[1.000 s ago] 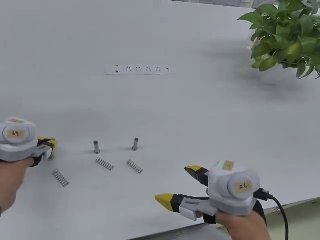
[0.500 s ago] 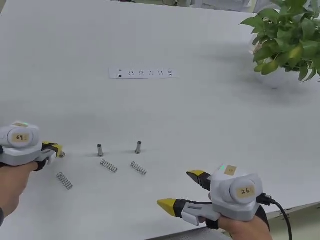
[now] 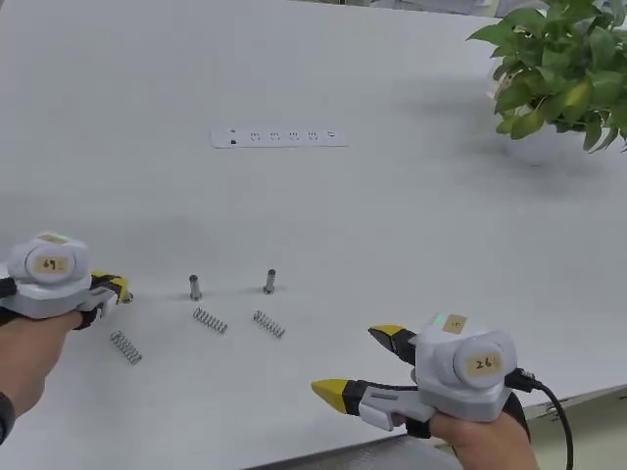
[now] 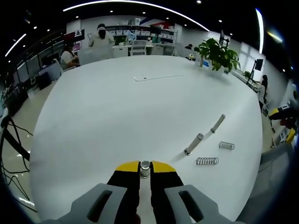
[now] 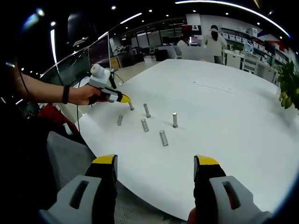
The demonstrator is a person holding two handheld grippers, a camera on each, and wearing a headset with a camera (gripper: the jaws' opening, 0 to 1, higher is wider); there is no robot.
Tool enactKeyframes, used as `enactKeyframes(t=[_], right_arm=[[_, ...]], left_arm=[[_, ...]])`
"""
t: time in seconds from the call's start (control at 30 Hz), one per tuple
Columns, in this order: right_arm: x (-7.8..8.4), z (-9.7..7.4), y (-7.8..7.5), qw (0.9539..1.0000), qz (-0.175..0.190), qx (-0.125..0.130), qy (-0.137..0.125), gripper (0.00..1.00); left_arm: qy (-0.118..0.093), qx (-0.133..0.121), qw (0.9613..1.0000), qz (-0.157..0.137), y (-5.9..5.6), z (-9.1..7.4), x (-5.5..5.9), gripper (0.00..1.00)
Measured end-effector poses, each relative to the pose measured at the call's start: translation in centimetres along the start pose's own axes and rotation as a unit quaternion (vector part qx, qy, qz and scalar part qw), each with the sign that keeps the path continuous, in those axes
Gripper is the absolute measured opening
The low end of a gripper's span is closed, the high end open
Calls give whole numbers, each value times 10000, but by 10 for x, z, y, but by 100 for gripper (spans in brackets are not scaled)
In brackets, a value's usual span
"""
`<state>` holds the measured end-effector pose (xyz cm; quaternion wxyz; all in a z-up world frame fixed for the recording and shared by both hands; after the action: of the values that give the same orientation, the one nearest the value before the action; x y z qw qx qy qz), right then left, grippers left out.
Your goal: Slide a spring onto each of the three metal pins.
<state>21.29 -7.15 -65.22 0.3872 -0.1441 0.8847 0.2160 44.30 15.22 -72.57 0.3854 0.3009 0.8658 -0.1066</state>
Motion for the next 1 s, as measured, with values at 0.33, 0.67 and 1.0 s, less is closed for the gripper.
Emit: enactKeyframes(t=[0.33,0.67,1.0], right_arm=[[0,1,1,10000,12,-10,-21,65],[2,2,3,10000,19,-25,-19,65],[2,2,2,10000,45,-20,-33,64]], left_arm=[[31,75,10000,41,-2,-2,2,0],[33,80,9999,64,-3,-3,4,0],[67,68,10000,-12,-5,-3,4,0]])
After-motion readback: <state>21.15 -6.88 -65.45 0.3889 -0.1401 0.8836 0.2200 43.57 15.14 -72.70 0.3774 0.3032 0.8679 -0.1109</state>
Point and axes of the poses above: the centre of the closed fingertips' face, and the gripper's own axes: z roughly forward along the fingers, y roughly to its left, x roughly out of its underside, the point moved 2 cm from there along -z, roughly backward along the fingers, and after that the axes turned 8 degrees about -x, right-handed, at the moved point
